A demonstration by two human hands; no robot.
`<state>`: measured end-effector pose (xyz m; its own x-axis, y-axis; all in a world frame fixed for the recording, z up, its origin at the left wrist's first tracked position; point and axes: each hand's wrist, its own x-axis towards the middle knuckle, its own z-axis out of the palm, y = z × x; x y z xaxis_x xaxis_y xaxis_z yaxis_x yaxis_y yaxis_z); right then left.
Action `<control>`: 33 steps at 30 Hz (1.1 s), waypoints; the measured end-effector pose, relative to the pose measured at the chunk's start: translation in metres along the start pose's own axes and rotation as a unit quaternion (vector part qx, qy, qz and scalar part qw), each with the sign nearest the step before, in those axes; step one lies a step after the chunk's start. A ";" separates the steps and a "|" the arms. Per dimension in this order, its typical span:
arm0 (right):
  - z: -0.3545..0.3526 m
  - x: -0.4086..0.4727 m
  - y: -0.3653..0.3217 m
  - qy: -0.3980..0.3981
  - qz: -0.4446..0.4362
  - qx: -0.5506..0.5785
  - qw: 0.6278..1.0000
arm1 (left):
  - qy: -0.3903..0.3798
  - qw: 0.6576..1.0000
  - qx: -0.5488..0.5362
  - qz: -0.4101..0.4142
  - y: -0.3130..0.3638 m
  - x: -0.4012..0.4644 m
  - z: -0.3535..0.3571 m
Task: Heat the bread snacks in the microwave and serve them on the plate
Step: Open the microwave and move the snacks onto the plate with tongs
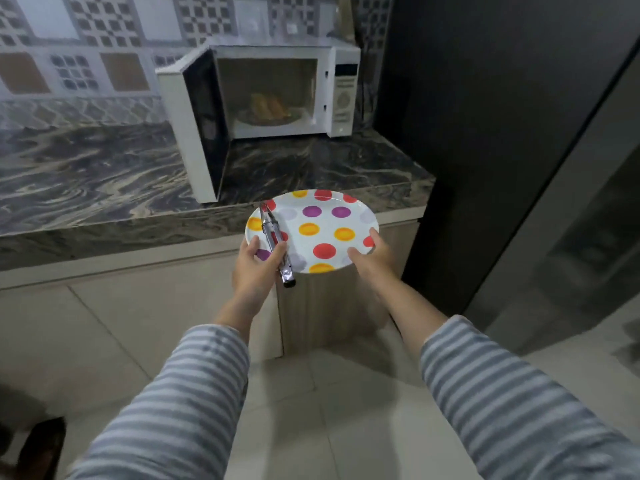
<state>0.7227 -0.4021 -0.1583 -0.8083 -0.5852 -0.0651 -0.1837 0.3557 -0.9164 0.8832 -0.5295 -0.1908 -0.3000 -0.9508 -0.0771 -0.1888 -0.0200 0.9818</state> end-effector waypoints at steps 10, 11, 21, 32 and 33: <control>-0.042 0.133 -0.015 -0.020 -0.025 -0.051 0.998 | 0.033 0.997 0.068 0.033 0.043 0.069 0.100; -0.039 0.146 -0.018 -0.026 -0.028 -0.054 0.998 | 0.039 0.996 0.078 0.027 0.047 0.079 0.103; 0.034 0.281 -0.060 -0.066 -0.045 -0.098 0.992 | 0.082 0.987 0.134 0.025 0.064 0.224 0.112; 0.096 0.385 -0.086 -0.094 -0.016 -0.269 0.959 | 0.060 0.936 0.346 0.005 0.070 0.346 0.116; 0.098 0.392 -0.087 -0.095 -0.018 -0.282 0.954 | 0.058 0.933 0.356 0.000 0.069 0.351 0.118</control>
<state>0.4771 -0.7337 -0.1429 -0.6893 -0.7070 -0.1580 -0.5245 0.6375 -0.5643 0.6546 -0.8286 -0.1707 -0.2053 -0.9786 -0.0169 -0.7745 0.1519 0.6141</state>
